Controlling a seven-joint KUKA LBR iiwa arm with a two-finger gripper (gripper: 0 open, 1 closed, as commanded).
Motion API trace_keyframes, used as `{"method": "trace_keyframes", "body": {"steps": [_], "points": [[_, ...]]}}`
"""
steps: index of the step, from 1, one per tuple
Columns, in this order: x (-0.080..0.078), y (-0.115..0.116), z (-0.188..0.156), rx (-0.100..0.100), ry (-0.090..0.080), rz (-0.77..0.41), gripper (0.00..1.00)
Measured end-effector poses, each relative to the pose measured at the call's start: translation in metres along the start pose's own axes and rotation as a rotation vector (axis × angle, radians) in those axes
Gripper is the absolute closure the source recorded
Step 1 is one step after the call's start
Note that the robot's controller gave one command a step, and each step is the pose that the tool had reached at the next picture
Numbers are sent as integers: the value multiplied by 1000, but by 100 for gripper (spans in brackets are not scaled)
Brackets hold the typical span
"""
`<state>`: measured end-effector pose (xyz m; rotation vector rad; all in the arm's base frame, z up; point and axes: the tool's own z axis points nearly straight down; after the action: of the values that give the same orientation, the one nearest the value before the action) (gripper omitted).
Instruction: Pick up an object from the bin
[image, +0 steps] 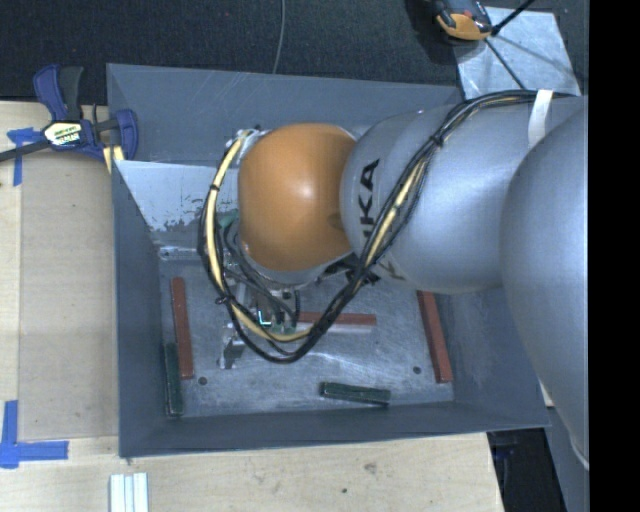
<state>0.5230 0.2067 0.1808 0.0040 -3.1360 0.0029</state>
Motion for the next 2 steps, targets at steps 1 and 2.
{"method": "trace_keyframes", "body": {"steps": [1,2], "points": [[-2,0,-5,-3,-8,3,0],[-49,-12,29,-5,-14,-30,0]]}}
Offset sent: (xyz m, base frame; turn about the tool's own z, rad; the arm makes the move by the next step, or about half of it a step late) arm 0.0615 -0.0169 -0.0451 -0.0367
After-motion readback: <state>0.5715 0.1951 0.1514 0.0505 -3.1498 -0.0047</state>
